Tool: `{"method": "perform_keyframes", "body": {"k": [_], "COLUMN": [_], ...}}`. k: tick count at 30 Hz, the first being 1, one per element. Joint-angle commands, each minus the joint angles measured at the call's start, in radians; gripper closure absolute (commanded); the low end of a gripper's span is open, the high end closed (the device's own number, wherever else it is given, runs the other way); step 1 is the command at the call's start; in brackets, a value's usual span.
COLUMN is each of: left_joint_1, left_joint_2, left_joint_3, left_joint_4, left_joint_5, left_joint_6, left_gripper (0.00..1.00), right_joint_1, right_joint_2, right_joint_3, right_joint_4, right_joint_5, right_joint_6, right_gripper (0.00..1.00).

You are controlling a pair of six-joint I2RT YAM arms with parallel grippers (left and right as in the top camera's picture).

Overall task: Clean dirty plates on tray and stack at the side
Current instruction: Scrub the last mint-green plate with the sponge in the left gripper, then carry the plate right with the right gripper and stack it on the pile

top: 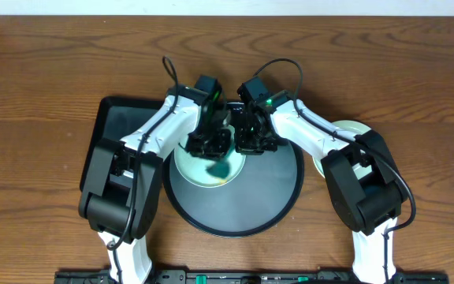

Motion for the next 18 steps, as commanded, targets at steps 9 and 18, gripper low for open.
{"method": "perform_keyframes", "body": {"k": [9, 18], "left_joint_1": [0.036, 0.111], "left_joint_2": [0.002, -0.006], "left_joint_3": [0.011, 0.13], "left_joint_4": [0.171, -0.035], "left_joint_5": [-0.355, -0.499], "left_joint_6": [-0.335, -0.407], "left_gripper": [0.92, 0.92], "right_joint_1": [0.003, 0.003], "right_joint_2": [0.02, 0.02], "right_joint_3": [0.003, 0.003], "right_joint_4": [-0.008, -0.008], "right_joint_5": [0.024, 0.024], "right_joint_6": [-0.01, -0.01], "right_gripper": [0.99, 0.99]}}
